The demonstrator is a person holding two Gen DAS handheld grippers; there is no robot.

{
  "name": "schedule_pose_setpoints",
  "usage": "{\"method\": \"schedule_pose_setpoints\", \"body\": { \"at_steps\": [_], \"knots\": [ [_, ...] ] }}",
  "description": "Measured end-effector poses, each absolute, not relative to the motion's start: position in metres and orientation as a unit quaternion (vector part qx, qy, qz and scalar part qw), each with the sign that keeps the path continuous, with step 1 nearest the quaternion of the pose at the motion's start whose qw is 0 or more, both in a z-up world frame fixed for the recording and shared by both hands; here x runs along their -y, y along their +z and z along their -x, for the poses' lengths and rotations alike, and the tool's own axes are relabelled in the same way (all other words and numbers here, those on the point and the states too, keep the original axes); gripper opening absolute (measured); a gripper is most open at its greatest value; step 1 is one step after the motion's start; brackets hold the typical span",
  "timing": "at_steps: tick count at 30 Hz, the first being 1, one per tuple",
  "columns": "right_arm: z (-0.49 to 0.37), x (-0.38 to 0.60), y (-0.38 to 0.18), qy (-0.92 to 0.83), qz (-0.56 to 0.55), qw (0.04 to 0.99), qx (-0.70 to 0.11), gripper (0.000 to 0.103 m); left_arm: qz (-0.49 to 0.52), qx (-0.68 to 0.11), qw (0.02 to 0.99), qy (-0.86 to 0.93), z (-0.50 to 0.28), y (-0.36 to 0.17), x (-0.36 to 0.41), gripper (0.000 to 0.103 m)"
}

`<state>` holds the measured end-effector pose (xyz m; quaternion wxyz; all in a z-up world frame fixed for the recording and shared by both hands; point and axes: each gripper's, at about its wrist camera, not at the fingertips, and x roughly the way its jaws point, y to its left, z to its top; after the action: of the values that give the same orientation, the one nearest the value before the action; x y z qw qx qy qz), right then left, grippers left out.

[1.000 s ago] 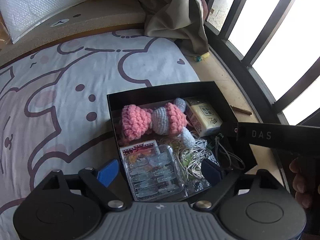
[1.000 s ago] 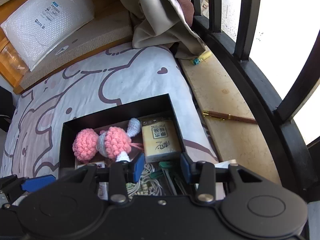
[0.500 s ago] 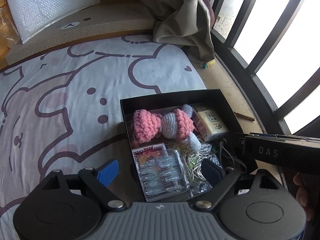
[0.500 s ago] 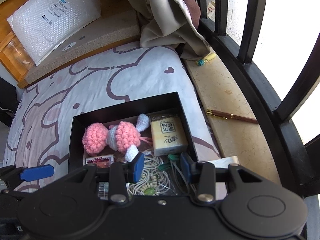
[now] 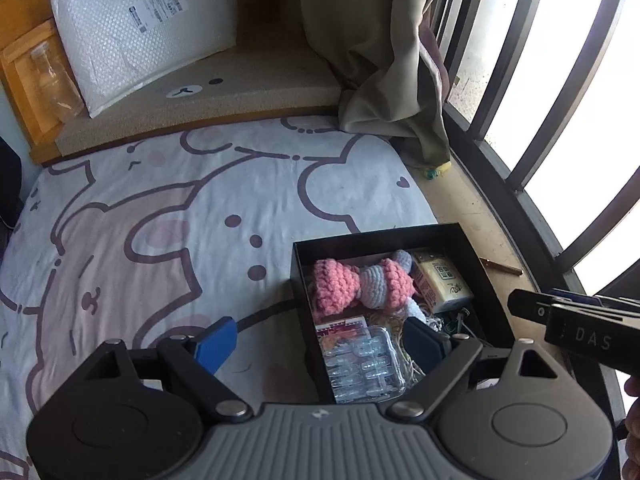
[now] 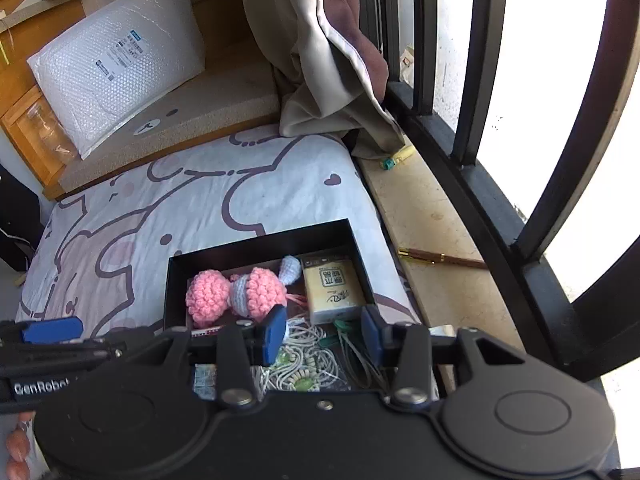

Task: Organize objects

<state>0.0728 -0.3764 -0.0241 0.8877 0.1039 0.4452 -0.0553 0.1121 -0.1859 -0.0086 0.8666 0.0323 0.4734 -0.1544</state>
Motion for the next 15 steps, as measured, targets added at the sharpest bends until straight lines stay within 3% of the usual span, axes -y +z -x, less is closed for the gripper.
{"method": "schedule_pose_setpoints", "body": {
  "at_steps": [10,15],
  "knots": [
    [-0.041,0.365,0.004,-0.053,-0.083,0.904,-0.416,0.049,-0.039,-0.425,0.892,-0.149,-0.088,0.028,0.169,0.090],
    [-0.022,0.357,0.017,-0.051,-0.066,0.912,-0.401,0.061,-0.040,-0.420,0.895,-0.141,-0.077,0.032,0.160,0.090]
  ]
}}
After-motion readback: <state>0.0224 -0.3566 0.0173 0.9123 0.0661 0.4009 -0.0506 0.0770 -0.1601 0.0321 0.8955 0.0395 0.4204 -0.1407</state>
